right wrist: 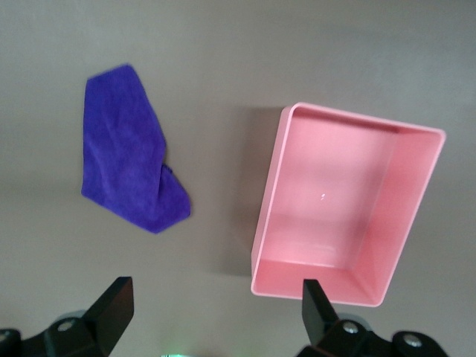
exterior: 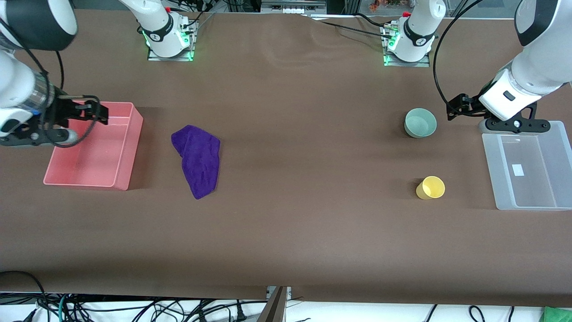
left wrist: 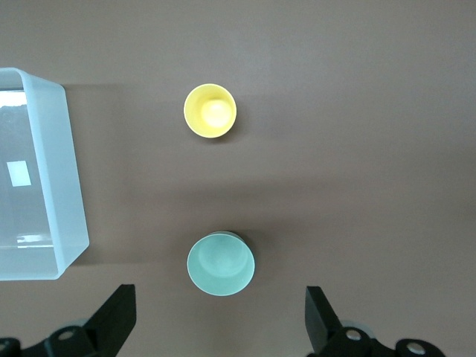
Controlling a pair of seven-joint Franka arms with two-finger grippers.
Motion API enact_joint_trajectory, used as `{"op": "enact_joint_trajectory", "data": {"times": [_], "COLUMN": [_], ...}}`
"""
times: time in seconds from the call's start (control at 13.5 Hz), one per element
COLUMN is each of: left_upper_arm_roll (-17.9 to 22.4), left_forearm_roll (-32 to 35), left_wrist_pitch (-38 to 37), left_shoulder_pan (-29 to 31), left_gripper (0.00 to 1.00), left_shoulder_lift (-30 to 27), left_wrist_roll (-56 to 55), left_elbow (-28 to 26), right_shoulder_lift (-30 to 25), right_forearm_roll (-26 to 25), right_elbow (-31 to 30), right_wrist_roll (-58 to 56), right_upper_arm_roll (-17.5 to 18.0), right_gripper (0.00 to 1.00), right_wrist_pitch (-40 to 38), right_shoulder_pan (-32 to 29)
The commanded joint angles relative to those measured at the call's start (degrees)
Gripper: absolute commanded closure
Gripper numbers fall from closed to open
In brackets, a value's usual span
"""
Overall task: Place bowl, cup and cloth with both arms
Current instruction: 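Move the right gripper to the purple cloth while the left gripper reaches the green bowl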
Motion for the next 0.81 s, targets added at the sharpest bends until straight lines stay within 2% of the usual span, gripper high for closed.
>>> {"op": "enact_joint_trajectory", "data": {"times": [0.0,0.15,0.37,0.52,0.74], "left_upper_arm_roll": [-0.25,-0.25,-0.08,-0.25,-0.25], "left_forearm_roll": [-0.86,-0.59,3.43,4.58,5.56], "left_wrist_pitch": [-0.91,-0.56,-1.98,5.37,20.21], "left_shoulder_pan": [0.74,0.66,2.05,4.35,5.31], "left_gripper": [0.00,0.00,0.00,0.00,0.00], "left_shoulder_lift": [-0.49,1.43,6.18,6.54,5.23], "left_wrist_roll": [2.14,6.45,16.97,22.17,27.54], "left_elbow": [-1.87,-5.12,-7.06,-12.83,-25.75], "right_shoulder_lift": [-1.53,-1.26,1.45,2.78,8.47], "right_forearm_roll": [-0.40,-0.31,-0.40,-0.31,-0.40], "right_elbow": [-5.33,-13.22,-19.04,-23.61,-24.42], "right_wrist_roll": [3.13,9.80,15.02,15.29,21.06], "right_upper_arm_roll": [1.26,4.32,6.27,6.27,6.36], "right_gripper": [0.00,0.00,0.00,0.00,0.00], "right_wrist_pitch": [3.72,13.11,21.91,29.38,36.07], "right_shoulder_pan": [-0.35,-0.35,-0.26,-0.17,2.54]}}
